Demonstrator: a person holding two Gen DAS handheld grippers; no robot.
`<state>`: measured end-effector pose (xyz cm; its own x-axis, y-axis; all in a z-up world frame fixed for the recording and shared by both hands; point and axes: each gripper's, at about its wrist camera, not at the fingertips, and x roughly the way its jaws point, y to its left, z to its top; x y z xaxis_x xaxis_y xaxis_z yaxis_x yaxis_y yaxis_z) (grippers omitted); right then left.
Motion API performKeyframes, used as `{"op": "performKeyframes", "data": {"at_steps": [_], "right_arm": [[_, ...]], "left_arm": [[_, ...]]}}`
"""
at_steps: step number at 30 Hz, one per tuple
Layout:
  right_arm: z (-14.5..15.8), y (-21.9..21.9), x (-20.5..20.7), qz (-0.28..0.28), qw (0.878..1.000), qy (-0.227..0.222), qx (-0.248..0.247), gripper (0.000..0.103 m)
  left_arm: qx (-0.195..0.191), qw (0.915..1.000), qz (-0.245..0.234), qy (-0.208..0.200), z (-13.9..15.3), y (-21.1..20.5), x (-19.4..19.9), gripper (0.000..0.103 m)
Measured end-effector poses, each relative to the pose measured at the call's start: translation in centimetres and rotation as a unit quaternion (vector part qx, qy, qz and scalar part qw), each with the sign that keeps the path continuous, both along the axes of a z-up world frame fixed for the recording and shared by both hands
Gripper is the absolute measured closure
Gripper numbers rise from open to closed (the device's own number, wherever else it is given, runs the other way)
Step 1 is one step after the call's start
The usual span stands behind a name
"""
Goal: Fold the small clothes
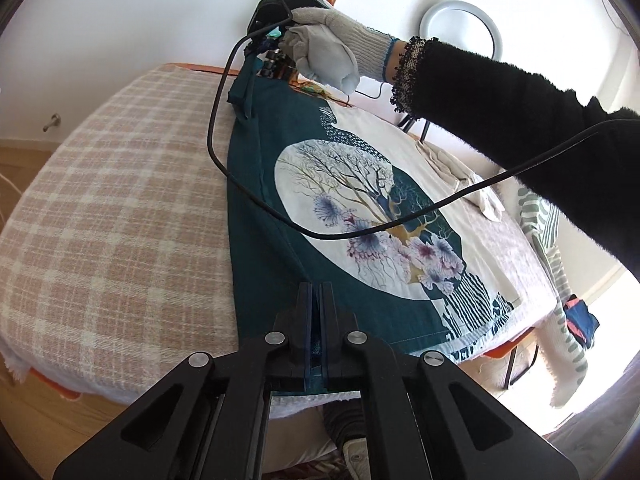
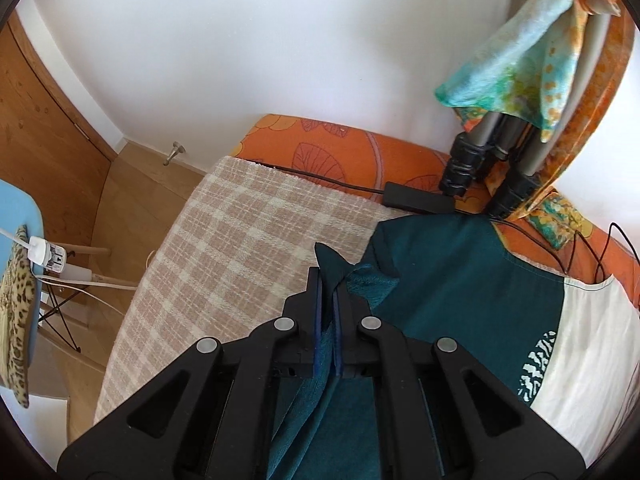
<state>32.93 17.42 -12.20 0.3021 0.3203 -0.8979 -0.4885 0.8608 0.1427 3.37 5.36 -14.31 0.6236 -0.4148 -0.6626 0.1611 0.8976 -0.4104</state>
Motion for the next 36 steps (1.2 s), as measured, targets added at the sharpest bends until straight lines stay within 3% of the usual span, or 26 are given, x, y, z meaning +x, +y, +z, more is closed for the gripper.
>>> {"op": "performKeyframes", "data": {"at_steps": [6,11,18,20,21,22,24,36], "right_arm": [[0.3,-7.8,1.0,-0.04,0.999,-0.002,-0.002,0.098],[-1.8,-13.3,2.5,-0.088,0.996,0.018,-0.007,0.098],[-3.6,-15.6,3.4,-0.103,0.994,0.028,-0.009,0.096],[-3.4,-15.9,3.4,-0.106,0.994,0.022,-0.007,0.09],[-3.1,-16.1,3.3,-0.106,0.994,0.017,-0.011,0.074],[-2.8,-16.2,3.2,-0.106,0.994,0.008,-0.015,0.053],[-1.6,-16.7,2.7,-0.108,0.994,-0.017,-0.016,0.032],[6.5,-22.2,-1.0,-0.102,0.991,-0.077,0.047,0.03]], "left_arm": [[0.005,0.9984,-0.055,0.009,-0.7,-4.2,0.9,0.102],[0.014,0.9963,-0.083,0.018,-1.3,-6.4,1.6,0.102],[0.015,0.9941,-0.102,0.034,-1.9,-7.9,2.4,0.101],[0.008,0.993,-0.111,0.039,-2.0,-8.3,2.4,0.094],[0.007,0.9926,-0.115,0.039,-1.9,-8.5,2.4,0.084],[0.007,0.9921,-0.119,0.039,-1.9,-8.8,2.3,0.073],[0.001,0.9909,-0.129,0.036,-1.8,-9.2,2.1,0.071],[-0.007,0.9921,-0.124,0.015,-0.4,-10.4,1.3,0.07]]}}
